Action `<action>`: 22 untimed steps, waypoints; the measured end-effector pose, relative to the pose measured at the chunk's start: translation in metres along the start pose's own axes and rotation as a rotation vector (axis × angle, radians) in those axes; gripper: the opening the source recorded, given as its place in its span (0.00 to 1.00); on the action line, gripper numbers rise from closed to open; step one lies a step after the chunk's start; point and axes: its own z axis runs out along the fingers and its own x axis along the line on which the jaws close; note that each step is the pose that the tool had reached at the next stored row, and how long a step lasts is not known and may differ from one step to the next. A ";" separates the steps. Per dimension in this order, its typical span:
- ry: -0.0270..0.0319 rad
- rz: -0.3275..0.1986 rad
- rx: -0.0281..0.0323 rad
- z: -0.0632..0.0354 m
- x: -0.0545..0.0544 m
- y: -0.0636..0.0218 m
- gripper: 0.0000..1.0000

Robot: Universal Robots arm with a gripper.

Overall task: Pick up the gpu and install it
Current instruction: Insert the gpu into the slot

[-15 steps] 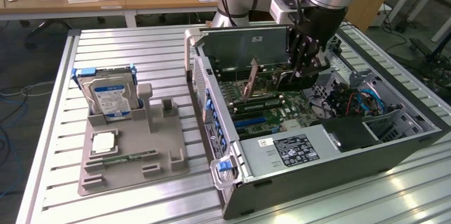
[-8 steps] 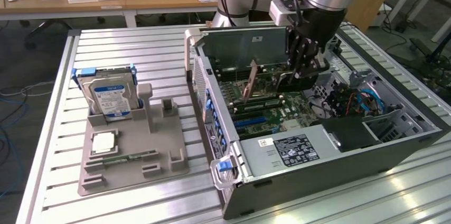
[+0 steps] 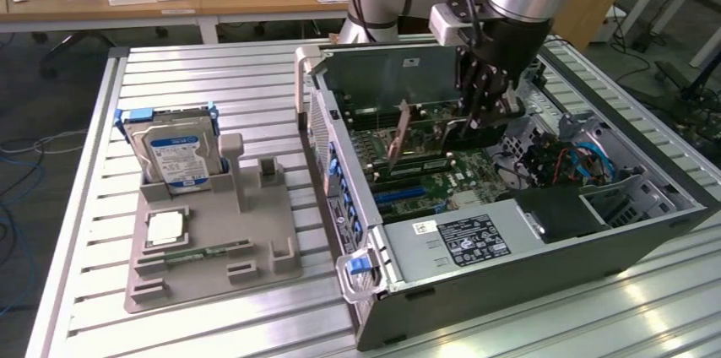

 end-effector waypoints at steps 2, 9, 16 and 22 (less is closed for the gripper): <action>-0.0001 -0.001 0.0000 0.0024 0.000 0.0007 0.27; 0.0001 -0.004 -0.0002 0.0065 0.000 0.0022 0.27; -0.0004 -0.012 -0.0005 0.0100 0.001 0.0036 0.27; 0.0000 -0.024 -0.0011 0.0145 0.001 0.0054 0.27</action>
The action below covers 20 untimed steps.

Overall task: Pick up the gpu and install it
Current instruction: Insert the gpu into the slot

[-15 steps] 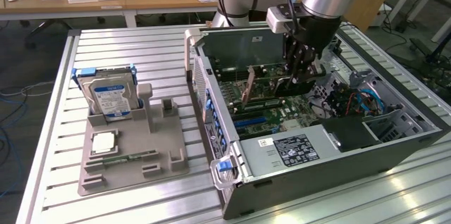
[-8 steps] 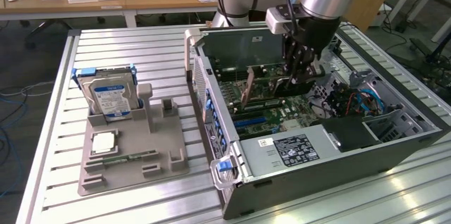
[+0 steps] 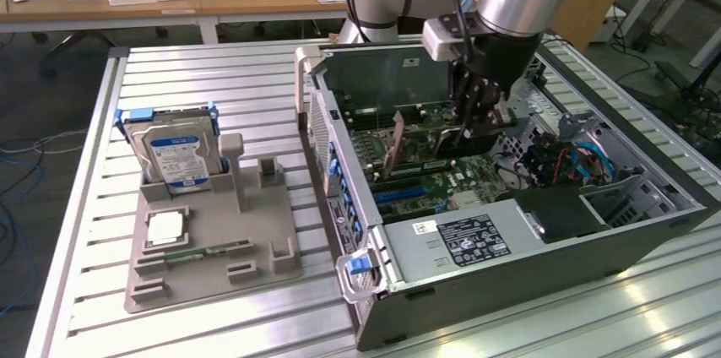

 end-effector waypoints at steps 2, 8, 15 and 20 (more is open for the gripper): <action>0.0005 0.000 -0.0001 0.0003 0.000 0.0013 0.27; 0.0005 -0.002 -0.0001 0.0037 0.000 0.0054 0.27; 0.0006 -0.005 -0.0002 0.0082 0.001 0.0082 0.27; 0.0003 -0.005 -0.0001 0.0095 0.001 0.0098 0.27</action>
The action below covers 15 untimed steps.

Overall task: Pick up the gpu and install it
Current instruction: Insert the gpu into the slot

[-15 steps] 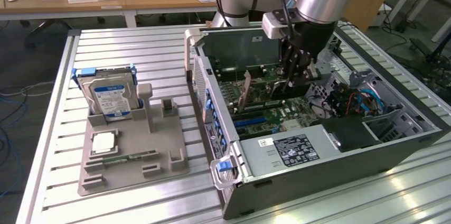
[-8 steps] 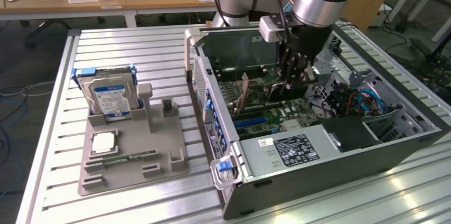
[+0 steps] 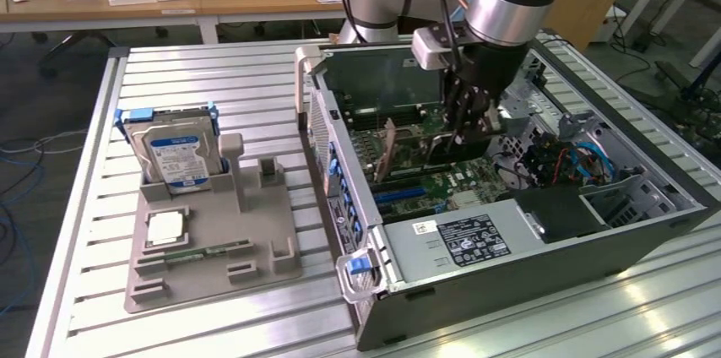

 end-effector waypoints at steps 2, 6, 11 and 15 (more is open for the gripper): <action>0.0000 -0.001 0.0000 0.0012 0.000 0.0017 0.27; 0.0001 -0.002 -0.0001 0.0036 0.000 0.0035 0.27; 0.0001 -0.003 -0.0002 0.0094 0.001 0.0052 0.27; 0.0003 -0.003 -0.0003 0.0107 0.001 0.0055 0.27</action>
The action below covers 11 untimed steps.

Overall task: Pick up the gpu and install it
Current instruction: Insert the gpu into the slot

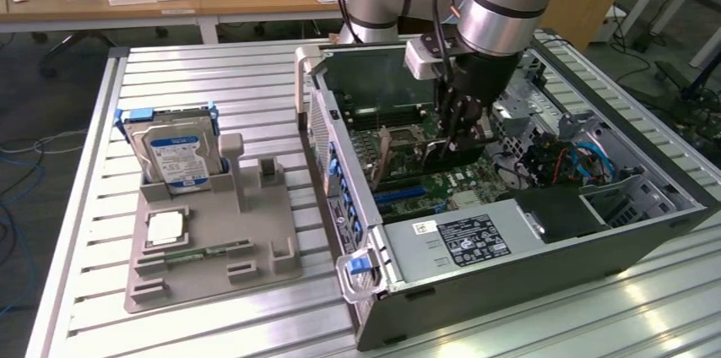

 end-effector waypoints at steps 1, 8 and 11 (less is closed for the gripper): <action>-0.0001 0.000 0.0000 0.0001 0.000 0.0000 0.27; -0.0003 0.000 0.0002 0.0026 0.000 0.0037 0.27; -0.0003 0.000 0.0001 0.0052 0.000 0.0047 0.27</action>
